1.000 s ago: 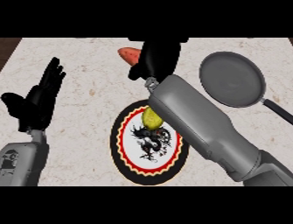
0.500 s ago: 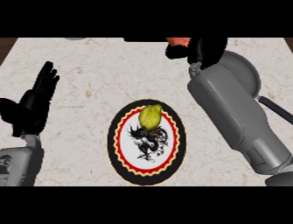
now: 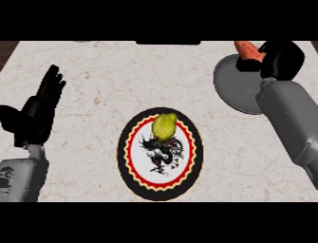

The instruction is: Pick the sweet potato from the plate and place it in the pan

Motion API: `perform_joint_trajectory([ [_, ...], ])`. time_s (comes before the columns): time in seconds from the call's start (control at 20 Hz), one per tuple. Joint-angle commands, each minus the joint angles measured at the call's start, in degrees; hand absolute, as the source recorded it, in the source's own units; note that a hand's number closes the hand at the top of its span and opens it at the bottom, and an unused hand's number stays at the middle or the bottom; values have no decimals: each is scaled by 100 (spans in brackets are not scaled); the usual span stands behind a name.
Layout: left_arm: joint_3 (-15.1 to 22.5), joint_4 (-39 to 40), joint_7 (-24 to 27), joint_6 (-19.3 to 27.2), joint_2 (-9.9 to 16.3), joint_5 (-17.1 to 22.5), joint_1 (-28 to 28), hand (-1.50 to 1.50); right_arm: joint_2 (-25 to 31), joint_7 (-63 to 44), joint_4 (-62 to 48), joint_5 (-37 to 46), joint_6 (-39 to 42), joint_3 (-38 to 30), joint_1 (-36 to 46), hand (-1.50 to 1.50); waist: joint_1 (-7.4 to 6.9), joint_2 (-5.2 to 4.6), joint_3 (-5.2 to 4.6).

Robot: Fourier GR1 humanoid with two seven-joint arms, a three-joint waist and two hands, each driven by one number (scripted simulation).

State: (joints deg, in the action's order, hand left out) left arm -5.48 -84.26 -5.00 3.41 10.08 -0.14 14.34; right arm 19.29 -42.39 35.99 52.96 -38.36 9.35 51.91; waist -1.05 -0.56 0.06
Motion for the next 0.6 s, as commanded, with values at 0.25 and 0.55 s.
perform_joint_trajectory([
  [0.25, 125, 11, 18, -129, -24, -28, 105, 0, 439, 1642, -1774, -621, -937, -991, 93, 150, -207, -79, 12],
  [0.55, 69, 8, 14, -105, -24, 5, 199, 0, 424, 2670, -1877, -1629, -464, -1760, -125, -150, -237, -100, 26],
])
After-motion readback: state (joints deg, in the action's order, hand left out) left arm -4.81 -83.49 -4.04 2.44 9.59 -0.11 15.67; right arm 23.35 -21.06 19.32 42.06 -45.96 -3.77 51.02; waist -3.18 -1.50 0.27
